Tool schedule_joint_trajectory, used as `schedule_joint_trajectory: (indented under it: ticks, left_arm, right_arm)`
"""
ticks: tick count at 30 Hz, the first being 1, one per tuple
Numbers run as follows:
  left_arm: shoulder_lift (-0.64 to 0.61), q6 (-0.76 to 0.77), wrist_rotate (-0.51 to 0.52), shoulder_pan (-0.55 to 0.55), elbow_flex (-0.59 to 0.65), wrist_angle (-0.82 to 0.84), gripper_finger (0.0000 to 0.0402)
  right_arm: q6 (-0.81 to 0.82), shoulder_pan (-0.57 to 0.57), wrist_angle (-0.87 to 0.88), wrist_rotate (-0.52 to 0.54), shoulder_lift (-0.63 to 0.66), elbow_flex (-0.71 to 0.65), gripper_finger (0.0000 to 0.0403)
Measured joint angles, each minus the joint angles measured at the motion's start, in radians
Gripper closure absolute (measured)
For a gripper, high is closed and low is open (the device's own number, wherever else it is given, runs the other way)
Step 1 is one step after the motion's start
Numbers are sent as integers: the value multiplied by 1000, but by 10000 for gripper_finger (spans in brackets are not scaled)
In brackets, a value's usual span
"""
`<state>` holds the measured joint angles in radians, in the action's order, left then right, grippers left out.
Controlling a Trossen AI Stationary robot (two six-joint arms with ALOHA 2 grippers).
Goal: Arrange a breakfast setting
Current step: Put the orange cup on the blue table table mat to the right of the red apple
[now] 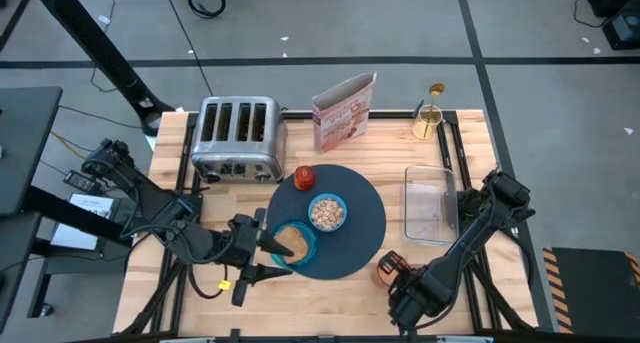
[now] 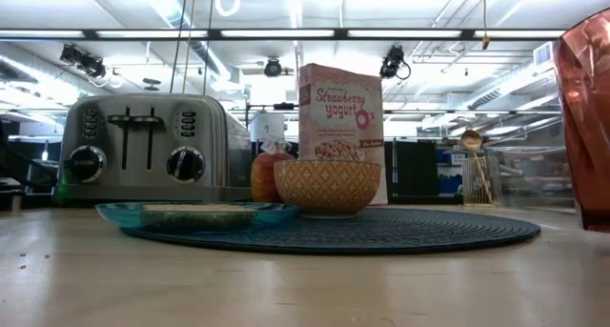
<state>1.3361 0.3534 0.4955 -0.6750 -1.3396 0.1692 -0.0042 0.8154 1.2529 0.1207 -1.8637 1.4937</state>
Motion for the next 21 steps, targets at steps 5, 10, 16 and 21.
schedule_joint_trajectory:
  ticks: [5,10,16,21]
  left_arm:
    - [0,-10,0,0,0,0,235]
    - [0,-10,0,0,0,0,235]
    - [0,-6,0,0,0,0,235]
    - [0,-6,0,0,0,0,235]
  right_arm:
    - [-61,0,20,-4,0,0,390]
    - [-92,-1,38,-16,0,0,390]
    - [-115,-9,22,-43,0,0,383]
    - [-130,-13,20,-44,0,0,373]
